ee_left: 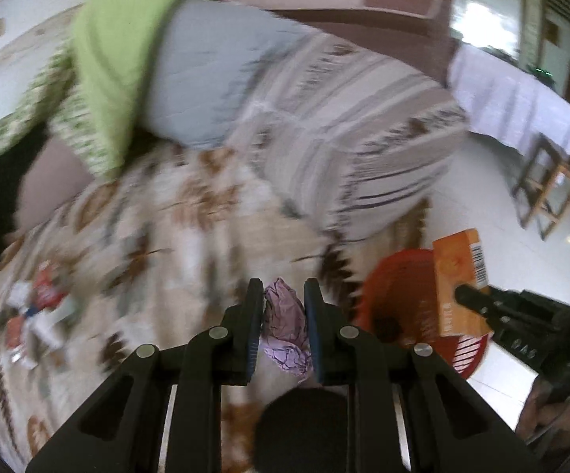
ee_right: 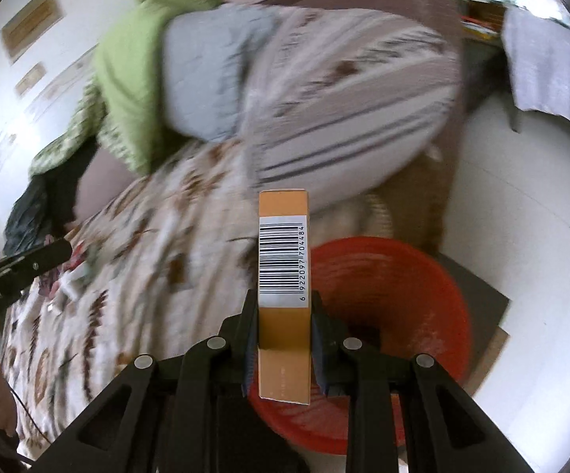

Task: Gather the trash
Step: 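Carry tissue and box to the red basket and release both, then move both tools back to the remaining trash on the bed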

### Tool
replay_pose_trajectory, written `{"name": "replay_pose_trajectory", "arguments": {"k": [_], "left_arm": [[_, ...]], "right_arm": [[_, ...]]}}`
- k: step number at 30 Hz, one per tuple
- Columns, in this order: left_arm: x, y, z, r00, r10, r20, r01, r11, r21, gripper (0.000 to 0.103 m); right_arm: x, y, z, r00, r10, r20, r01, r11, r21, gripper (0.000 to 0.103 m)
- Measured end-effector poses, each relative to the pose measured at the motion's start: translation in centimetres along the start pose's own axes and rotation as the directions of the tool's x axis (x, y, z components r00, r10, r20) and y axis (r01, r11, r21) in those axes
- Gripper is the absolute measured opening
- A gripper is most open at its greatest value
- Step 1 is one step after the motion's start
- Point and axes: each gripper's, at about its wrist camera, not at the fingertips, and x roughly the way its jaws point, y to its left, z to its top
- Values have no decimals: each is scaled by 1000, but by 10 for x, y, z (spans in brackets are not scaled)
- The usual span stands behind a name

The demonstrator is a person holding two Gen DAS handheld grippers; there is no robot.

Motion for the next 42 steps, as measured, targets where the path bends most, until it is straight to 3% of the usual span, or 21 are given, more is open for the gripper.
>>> {"name": "replay_pose_trajectory", "arguments": {"k": [5, 7, 9, 10, 11, 12, 18, 26, 32, 35, 38, 42], "left_arm": [[37, -48, 22, 989, -143, -50, 144, 989, 26, 22], [48, -58, 26, 983, -172, -60, 174, 985, 20, 27], [55, -61, 28, 979, -190, -71, 191, 982, 8, 62], [57, -61, 28, 977, -204, -67, 204, 979, -6, 69], [56, -61, 27, 976, -208, -57, 207, 978, -14, 72], [53, -60, 26, 978, -202, -48, 201, 979, -16, 73], [48, -34, 19, 985, -155, -74, 151, 987, -60, 73], [13, 28, -4, 999, -4, -51, -4, 989, -149, 73], [-20, 80, -32, 991, 134, -29, -137, 969, -205, 73], [-44, 113, -56, 974, 227, -30, -227, 942, -248, 73], [-70, 142, -81, 962, 272, -33, -268, 912, -310, 73], [-116, 190, -119, 930, 365, -42, -351, 849, -396, 73]], "right_arm": [[-6, -37, 0, 998, -55, 1, 55, 997, 62, 24], [-4, -45, -1, 998, -58, -8, 58, 996, 71, 25], [0, -52, -2, 998, -65, -17, 67, 994, 89, 27], [2, -54, -2, 997, -68, -21, 70, 993, 99, 32], [4, -56, -2, 997, -69, -23, 71, 992, 108, 49], [5, -57, -2, 997, -74, -20, 75, 990, 115, 63], [7, -49, 1, 997, -75, -5, 75, 992, 101, 65], [8, -15, 0, 1000, -24, 2, 24, 998, 53, 65], [5, 36, -1, 999, 44, -1, -44, 998, -41, 66], [2, 72, -5, 996, 92, -9, -92, 990, -111, 69], [-2, 107, -9, 991, 132, -17, -133, 974, -184, 69], [-15, 164, -14, 979, 206, -16, -201, 933, -300, 70]]}}
